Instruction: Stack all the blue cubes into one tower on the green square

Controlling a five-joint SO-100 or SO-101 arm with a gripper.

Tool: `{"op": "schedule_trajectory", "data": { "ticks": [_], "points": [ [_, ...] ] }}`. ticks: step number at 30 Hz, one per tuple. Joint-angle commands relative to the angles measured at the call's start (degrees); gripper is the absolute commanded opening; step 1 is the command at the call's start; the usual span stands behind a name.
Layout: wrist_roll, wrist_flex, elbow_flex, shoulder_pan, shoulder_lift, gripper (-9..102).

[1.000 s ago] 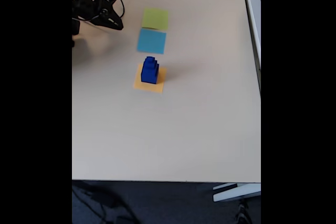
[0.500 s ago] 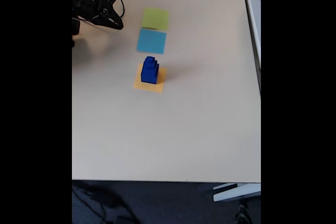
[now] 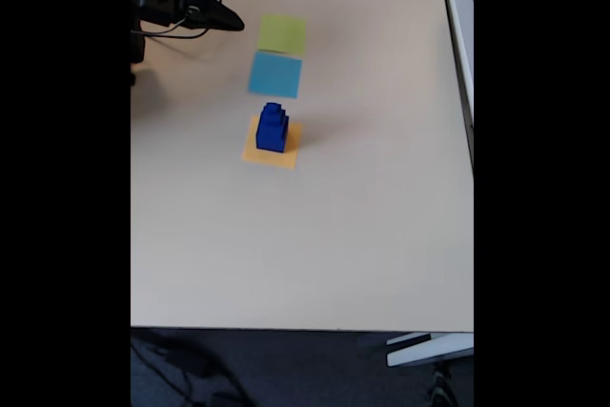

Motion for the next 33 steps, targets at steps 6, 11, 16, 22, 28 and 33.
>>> {"op": "schedule_trajectory", "data": {
  "ticks": [6, 11, 16, 22, 28, 33],
  "points": [
    [5.98, -1.14, -5.19, -0.35, 1.41, 0],
    [8.70, -1.05, -7.56, -1.23, 1.41, 0],
    [11.69, 0.09, -13.45, -1.49, -5.10, 0],
    [15.29, 0.88, -18.72, -0.44, -12.30, 0],
    [17.58, 1.85, -19.51, 0.18, -12.48, 0],
    [19.07, 2.81, -20.13, 1.23, -12.74, 0]
  ]
}}
